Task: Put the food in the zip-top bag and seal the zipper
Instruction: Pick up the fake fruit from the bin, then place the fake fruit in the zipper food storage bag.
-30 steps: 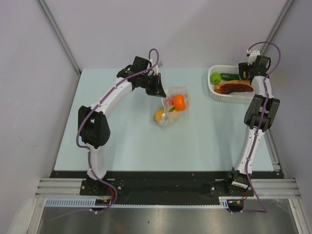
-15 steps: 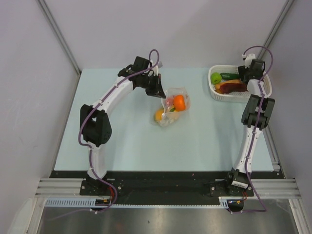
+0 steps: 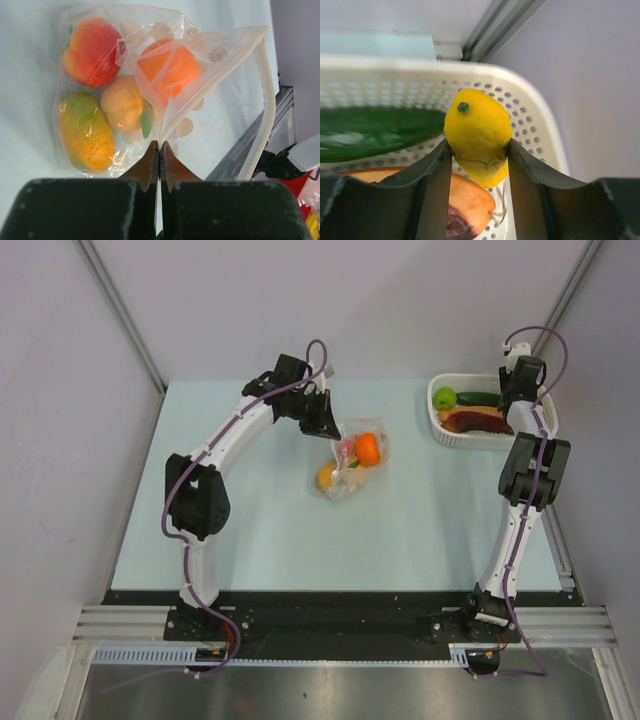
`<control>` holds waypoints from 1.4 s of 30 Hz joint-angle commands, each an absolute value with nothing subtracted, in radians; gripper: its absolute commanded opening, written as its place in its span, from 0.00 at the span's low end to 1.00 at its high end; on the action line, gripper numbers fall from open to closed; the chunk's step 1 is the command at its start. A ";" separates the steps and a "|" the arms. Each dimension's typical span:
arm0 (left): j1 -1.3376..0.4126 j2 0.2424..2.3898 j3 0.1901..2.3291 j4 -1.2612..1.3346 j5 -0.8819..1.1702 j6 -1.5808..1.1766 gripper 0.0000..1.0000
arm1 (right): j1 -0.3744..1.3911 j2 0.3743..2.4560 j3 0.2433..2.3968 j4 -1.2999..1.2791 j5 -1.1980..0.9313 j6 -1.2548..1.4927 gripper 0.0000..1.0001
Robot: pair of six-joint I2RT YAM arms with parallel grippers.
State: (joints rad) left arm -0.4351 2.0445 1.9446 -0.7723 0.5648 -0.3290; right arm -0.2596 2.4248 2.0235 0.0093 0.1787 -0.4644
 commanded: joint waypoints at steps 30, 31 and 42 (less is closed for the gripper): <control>-0.405 1.925 1.776 -0.545 0.646 -0.454 0.00 | 0.282 1.517 1.487 -0.345 -0.512 0.511 0.00; -0.405 1.921 1.773 -0.546 0.646 -0.459 0.00 | 0.294 1.532 1.473 -0.342 -0.517 0.528 0.00; -0.397 1.885 1.726 -0.485 0.640 -0.511 0.00 | 0.385 1.649 1.440 -0.416 -0.471 0.488 0.00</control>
